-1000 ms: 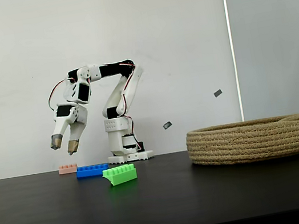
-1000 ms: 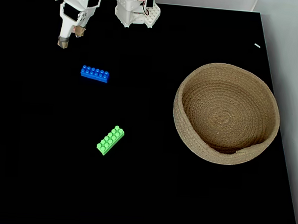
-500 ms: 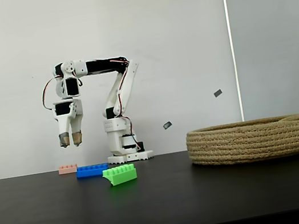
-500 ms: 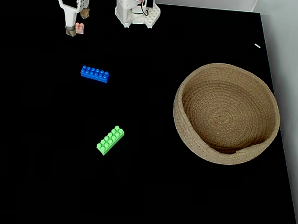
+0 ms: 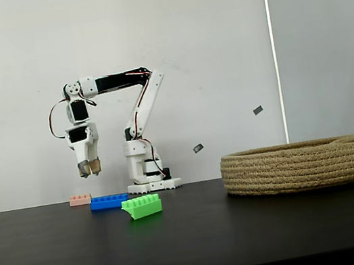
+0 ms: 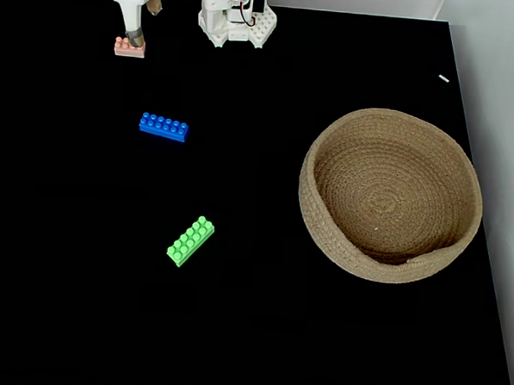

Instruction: Place the lego blocks in the tray

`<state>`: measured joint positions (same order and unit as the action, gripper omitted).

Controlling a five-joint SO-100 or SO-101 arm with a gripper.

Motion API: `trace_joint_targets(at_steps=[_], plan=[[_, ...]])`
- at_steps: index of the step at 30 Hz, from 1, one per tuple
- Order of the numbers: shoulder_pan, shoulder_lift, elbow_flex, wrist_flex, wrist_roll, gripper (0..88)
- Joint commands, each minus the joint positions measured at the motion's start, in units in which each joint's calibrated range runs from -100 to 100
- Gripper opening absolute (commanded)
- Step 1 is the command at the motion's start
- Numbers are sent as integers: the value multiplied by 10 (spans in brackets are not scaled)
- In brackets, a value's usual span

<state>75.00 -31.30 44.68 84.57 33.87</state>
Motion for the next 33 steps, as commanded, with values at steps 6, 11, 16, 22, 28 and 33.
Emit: trace_joint_targets(at_steps=[6, 11, 16, 22, 28, 33], plan=[[51, 62, -30, -95, 12, 303], [18, 127, -26, -180, -17, 297], [9, 146, -15, -205, -21, 290], [3, 126, 33, -236, -18, 290], [-25, 109, 70, -261, -33, 264], [-39, 84, 100, -265, -33, 175]])
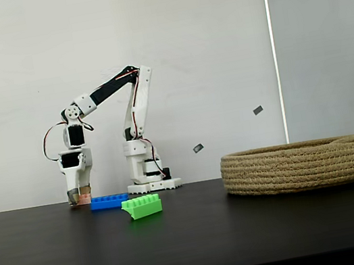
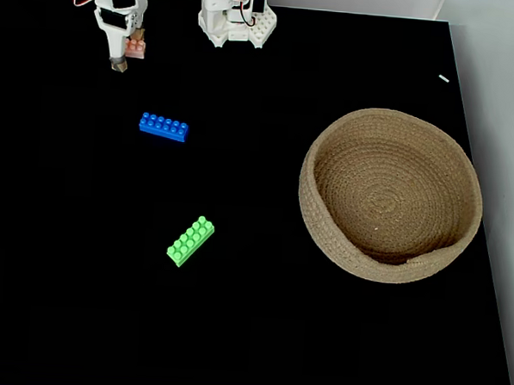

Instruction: Place the lego blocks in the tray

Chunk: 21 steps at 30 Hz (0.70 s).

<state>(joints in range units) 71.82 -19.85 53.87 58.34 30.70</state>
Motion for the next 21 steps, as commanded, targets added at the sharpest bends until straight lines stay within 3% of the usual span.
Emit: trace_joint_targets(at_steps=[1, 3, 10, 21], plan=[[-8, -35, 12, -2, 0, 139], [-8, -43, 23, -2, 8, 13], [-22, -60, 33, -21, 17, 1], [-218, -30, -273, -11, -116, 1]])
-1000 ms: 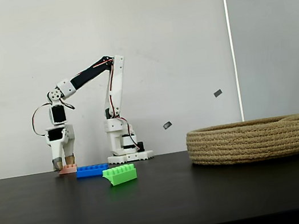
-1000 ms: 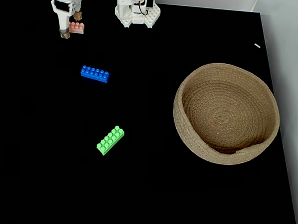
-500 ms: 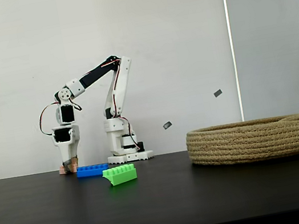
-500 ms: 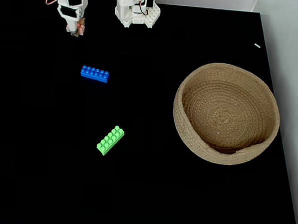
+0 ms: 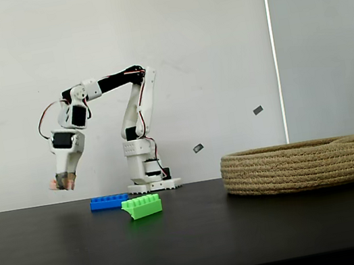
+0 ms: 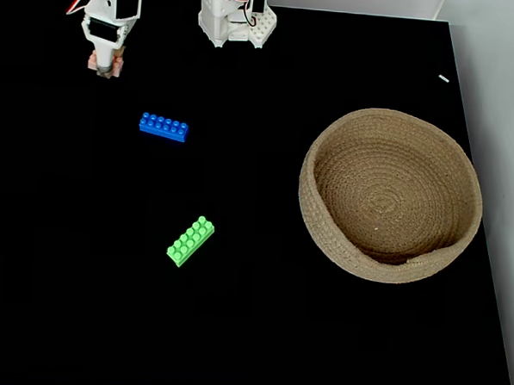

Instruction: Place the lego blocks in the tray

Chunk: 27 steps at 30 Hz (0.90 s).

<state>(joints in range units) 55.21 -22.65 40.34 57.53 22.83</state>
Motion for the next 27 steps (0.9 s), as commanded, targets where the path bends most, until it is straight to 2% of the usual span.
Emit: trace_joint_targets(at_steps=[1, 4, 14, 20, 23, 27], plan=[[-69, -2, -157, -3, -49, 1], [-136, -16, -180, 0, -79, 1], [-438, -106, -159, -18, -187, 1], [-565, -99, -168, -43, -245, 2], [-621, -93, -150, -78, -270, 2], [-689, -62, -104, -186, -284, 2]])
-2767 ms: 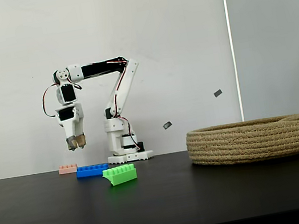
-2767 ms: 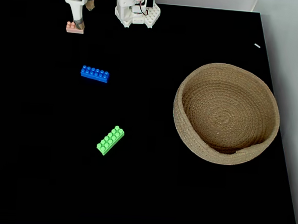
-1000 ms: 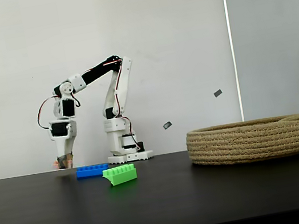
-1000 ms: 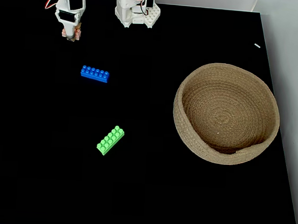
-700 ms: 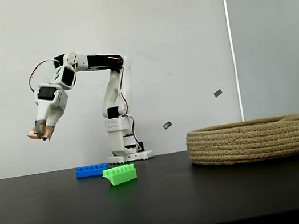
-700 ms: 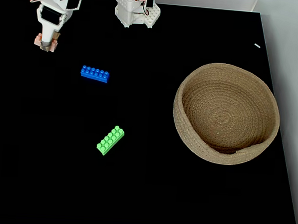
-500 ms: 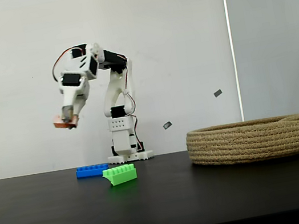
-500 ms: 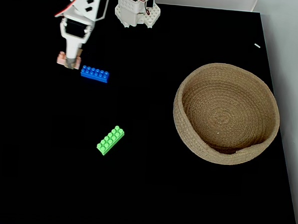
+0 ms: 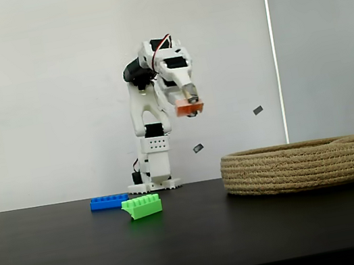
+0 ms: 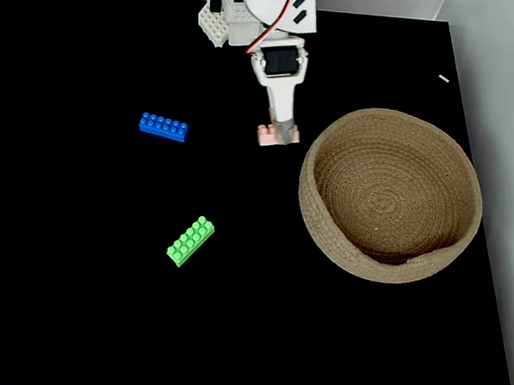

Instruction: Place the lego blocks in the tray

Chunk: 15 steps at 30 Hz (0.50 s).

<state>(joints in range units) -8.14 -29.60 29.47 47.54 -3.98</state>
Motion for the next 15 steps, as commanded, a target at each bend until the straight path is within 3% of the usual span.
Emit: trace_joint_targets(at_steps=[1, 3, 7, 15], plan=[[-68, 20, 5, -104, -20, 2], [-87, 46, -16, -112, -35, 6], [-107, 78, -45, -112, -58, 101], [-144, 103, -30, -141, -88, 124]])
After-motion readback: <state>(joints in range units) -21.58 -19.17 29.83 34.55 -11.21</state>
